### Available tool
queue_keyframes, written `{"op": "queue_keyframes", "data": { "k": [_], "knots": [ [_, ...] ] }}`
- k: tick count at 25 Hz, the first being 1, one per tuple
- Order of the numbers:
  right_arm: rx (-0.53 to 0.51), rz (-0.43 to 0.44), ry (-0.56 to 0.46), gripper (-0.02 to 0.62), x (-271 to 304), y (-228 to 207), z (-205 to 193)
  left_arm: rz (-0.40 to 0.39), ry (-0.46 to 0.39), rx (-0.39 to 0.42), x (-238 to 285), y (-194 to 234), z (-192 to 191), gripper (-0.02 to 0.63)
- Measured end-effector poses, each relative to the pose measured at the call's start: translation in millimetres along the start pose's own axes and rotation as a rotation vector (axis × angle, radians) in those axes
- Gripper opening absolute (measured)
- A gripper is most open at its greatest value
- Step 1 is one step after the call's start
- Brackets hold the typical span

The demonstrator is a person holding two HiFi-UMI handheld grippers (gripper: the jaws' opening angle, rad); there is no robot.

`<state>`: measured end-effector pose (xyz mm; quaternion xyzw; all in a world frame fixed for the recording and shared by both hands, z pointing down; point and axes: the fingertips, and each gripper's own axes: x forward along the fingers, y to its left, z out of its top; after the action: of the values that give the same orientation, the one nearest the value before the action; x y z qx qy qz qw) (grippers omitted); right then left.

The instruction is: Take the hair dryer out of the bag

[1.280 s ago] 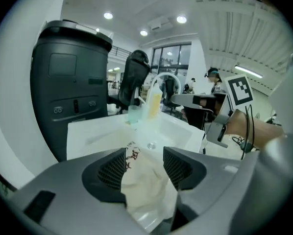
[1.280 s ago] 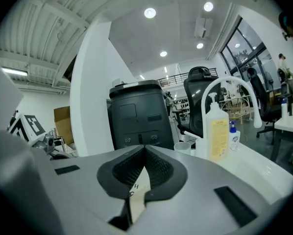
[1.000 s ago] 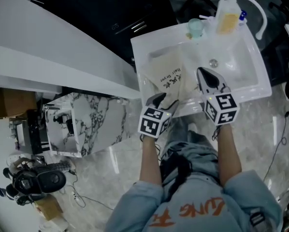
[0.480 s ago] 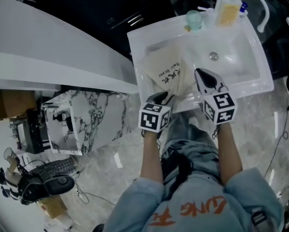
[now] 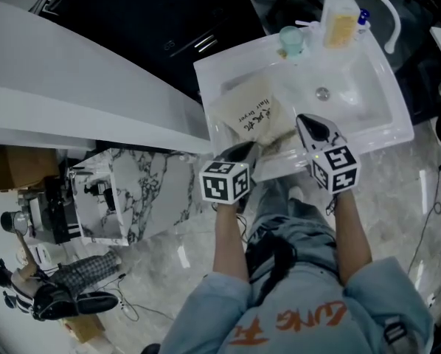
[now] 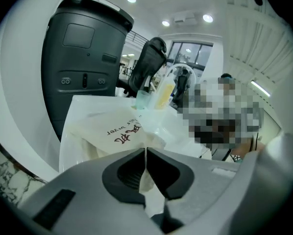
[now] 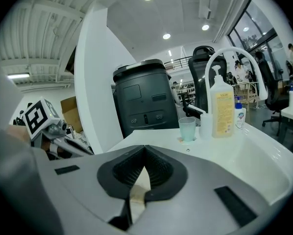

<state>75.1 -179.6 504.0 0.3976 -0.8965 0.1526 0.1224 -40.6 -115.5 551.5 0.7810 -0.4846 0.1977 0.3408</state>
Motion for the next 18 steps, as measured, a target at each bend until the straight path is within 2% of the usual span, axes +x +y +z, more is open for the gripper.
{"op": "queue_keyframes", "data": {
  "k": [8, 13, 18],
  "knots": [
    [-0.043, 0.091, 0.032, 0.000, 2, 16, -1, 0.034, -0.126, -0.014, -11, 5, 38, 0.012],
    [-0.085, 0.196, 0.110, 0.002, 3, 35, -13, 0.048, -0.204, -0.012, -16, 9, 57, 0.012],
    [-0.153, 0.257, 0.193, 0.003, 8, 48, -31, 0.088, -0.254, 0.019, -18, 13, 70, 0.012]
  ]
}}
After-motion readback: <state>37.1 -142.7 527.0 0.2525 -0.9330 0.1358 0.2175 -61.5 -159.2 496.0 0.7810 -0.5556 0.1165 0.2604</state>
